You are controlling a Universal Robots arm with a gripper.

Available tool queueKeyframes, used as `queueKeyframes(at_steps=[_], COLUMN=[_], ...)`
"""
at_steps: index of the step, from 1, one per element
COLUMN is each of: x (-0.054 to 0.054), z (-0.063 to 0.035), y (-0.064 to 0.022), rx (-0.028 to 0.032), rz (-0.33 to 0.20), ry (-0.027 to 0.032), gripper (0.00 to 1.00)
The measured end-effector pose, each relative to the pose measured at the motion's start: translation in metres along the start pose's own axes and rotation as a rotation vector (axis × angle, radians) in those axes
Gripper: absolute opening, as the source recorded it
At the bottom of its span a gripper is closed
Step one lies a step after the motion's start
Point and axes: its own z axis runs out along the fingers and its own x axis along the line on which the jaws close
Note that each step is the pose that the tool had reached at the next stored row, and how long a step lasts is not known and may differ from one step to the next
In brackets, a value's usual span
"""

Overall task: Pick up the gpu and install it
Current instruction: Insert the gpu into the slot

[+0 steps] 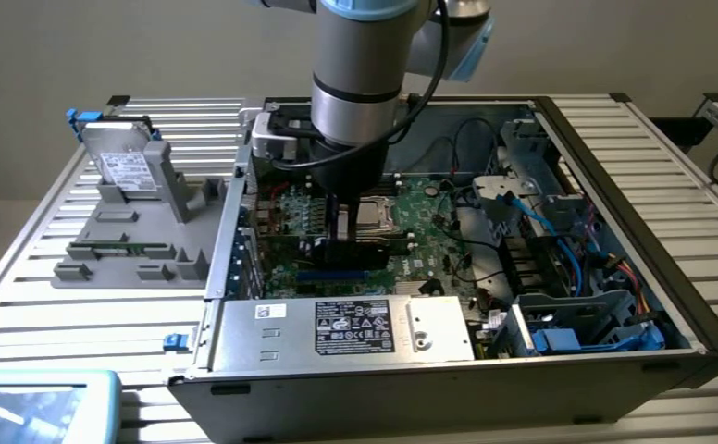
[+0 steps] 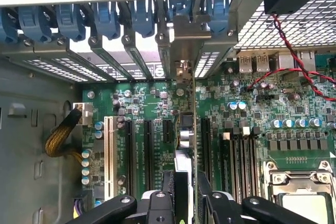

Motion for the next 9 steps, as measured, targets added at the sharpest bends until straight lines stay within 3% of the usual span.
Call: queueKeyframes(at_steps=[7,9], x=[0.0,-0.0006], z=[0.0003,0.0015], y=[-0.0001,-0.0001], rx=[-0.0002,0.0001], rz=[0.0,0.001], ry=[-0.0005,0.0055], gripper=[0.28,0.28])
